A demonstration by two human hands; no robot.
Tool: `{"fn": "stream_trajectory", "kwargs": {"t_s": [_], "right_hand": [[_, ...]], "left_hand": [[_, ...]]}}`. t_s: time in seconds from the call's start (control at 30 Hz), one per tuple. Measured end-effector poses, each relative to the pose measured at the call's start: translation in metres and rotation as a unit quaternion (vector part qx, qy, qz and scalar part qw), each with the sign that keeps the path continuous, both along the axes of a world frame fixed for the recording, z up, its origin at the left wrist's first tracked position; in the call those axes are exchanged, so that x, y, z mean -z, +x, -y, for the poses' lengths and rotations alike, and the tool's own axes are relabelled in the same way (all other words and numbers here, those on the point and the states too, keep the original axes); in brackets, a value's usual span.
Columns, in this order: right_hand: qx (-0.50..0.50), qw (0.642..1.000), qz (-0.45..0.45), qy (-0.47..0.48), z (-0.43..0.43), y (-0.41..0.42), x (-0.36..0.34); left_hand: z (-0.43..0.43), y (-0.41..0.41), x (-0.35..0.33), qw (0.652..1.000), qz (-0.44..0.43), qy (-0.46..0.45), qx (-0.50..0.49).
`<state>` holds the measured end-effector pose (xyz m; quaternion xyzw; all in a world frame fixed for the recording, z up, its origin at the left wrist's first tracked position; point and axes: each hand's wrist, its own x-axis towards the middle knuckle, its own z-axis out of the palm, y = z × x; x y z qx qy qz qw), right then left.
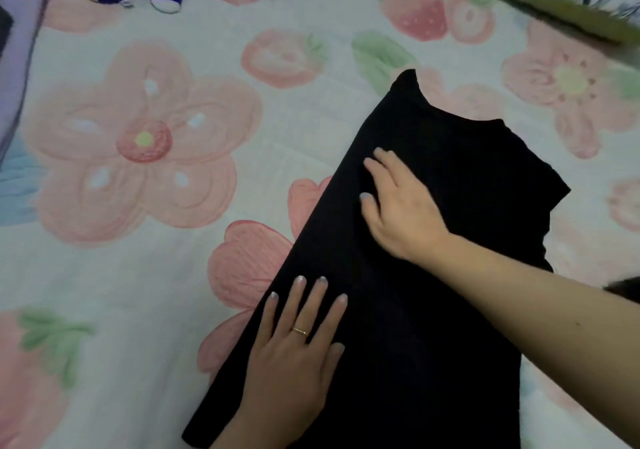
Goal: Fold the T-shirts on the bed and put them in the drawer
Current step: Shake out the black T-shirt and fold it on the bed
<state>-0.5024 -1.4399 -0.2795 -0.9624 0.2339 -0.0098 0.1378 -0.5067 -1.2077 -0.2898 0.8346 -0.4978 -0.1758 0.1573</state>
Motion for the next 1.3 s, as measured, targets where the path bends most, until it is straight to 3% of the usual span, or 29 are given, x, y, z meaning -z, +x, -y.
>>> {"fn": "stream_trajectory", "kwargs": {"t_s": [0.07,0.13,0.3,0.4,0.5,0.9,1.03,1.13,1.2,1.3], "right_hand": [[-0.006,0.997,-0.079,0.004,-0.003,0.003,0.021],[0.049,0.991,-0.124,-0.018,0.029,0.006,0.035],[0.183,0.974,-0.123,-0.055,0.088,0.038,0.026],[0.105,0.992,-0.059,-0.040,0.070,0.045,0.022],[0.013,0.994,-0.103,-0.011,0.058,0.041,0.038],[0.055,0.992,-0.080,-0.084,0.117,0.093,0.058],[0.082,0.992,-0.085,-0.043,0.103,0.089,0.036],[0.171,0.984,0.040,0.008,0.058,0.025,0.010],[0.301,0.946,0.120,0.027,0.013,-0.046,-0.007],[0.514,0.853,0.041,0.085,-0.049,-0.155,-0.012]], "left_hand": [[0.002,0.002,0.014,0.999,0.004,0.038,0.002],[0.001,-0.001,0.023,0.999,-0.007,0.052,-0.002],[0.002,-0.003,0.027,0.999,0.026,0.014,-0.017],[0.012,0.000,0.023,0.998,0.008,-0.013,-0.069],[0.023,0.004,0.026,0.994,0.042,0.009,-0.100],[0.027,0.000,0.052,0.987,0.111,0.020,-0.114],[0.027,0.000,0.056,0.982,0.146,0.004,-0.120],[0.027,0.002,0.054,0.980,0.175,0.016,-0.098],[0.030,-0.001,0.047,0.979,0.172,0.017,-0.107],[0.069,-0.008,0.023,0.982,0.098,-0.066,-0.147]]}}
